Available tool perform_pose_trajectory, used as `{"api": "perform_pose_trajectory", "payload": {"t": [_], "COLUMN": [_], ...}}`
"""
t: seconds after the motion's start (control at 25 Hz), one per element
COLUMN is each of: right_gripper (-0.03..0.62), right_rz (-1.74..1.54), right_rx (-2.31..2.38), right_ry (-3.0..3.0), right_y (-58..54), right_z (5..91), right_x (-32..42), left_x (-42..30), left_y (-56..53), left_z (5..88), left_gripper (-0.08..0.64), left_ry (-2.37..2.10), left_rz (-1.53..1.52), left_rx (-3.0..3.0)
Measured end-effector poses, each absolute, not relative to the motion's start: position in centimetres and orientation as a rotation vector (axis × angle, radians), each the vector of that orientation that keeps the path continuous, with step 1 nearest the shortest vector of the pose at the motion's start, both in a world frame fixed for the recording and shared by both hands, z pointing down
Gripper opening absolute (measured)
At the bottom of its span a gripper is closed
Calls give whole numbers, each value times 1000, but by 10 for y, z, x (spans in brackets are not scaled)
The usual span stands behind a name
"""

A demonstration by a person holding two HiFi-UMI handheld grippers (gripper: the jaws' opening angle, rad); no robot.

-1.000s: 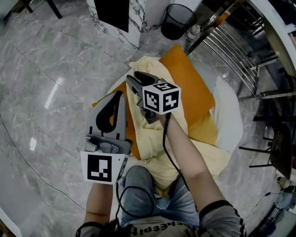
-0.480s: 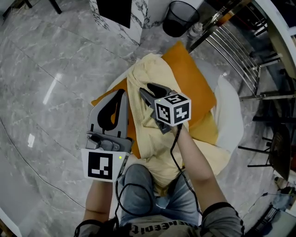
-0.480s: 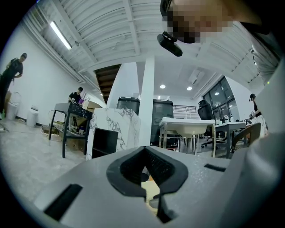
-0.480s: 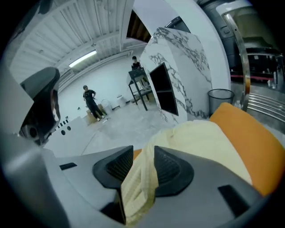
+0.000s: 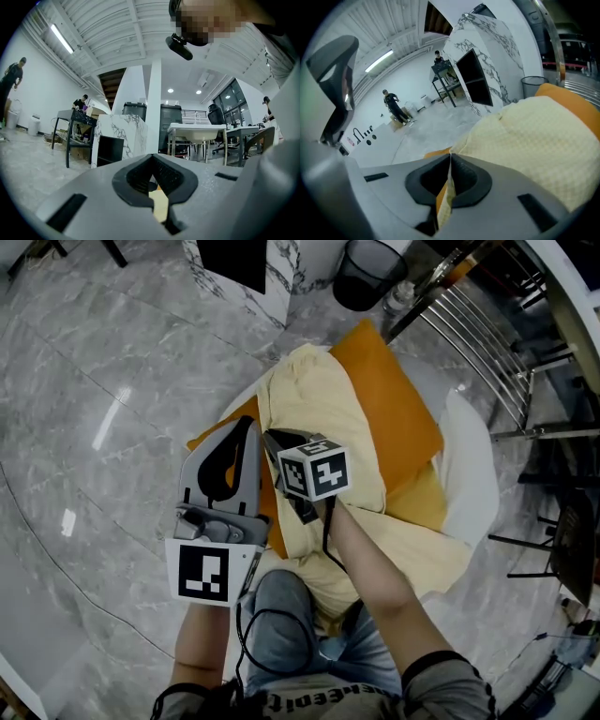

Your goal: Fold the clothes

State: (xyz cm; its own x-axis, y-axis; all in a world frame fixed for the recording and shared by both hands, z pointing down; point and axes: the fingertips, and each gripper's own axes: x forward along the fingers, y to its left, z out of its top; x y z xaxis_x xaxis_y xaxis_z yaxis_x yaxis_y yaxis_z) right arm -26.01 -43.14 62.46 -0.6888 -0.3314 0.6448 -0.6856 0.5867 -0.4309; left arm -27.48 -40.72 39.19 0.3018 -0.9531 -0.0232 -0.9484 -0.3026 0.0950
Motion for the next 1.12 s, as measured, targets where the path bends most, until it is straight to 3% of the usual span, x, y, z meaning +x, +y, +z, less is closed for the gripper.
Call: {"api": "perform_pose_trajectory", "payload": {"t": [0.08,0.12,0.2,0.48,1.12], "right_gripper": [26,83,127,126,118], "right_rz": [933,931,924,980,857], "right_rx": [783,764,753,886,1190], "right_ry": [-2304,-2319,-2377,-2552,-2470], "right_y": [-425,-421,-414,-385,-273], "right_z": [634,632,617,550,538], "right_x": [-266,-268,-266,-196,104], "left_x": [-273,-272,-267,-238,-115], "left_y": [-403,-400,-393,-360,-273], "left_z": [391,390,387,381,389], "left_gripper": [3,3,3,3,3], "left_ry": [-1821,-1822,-1829,-1844,-1759], "left_rz": [-105,-101,-93,-106,-143], "left_rx": [2479,2486,2503,2524,2682]}}
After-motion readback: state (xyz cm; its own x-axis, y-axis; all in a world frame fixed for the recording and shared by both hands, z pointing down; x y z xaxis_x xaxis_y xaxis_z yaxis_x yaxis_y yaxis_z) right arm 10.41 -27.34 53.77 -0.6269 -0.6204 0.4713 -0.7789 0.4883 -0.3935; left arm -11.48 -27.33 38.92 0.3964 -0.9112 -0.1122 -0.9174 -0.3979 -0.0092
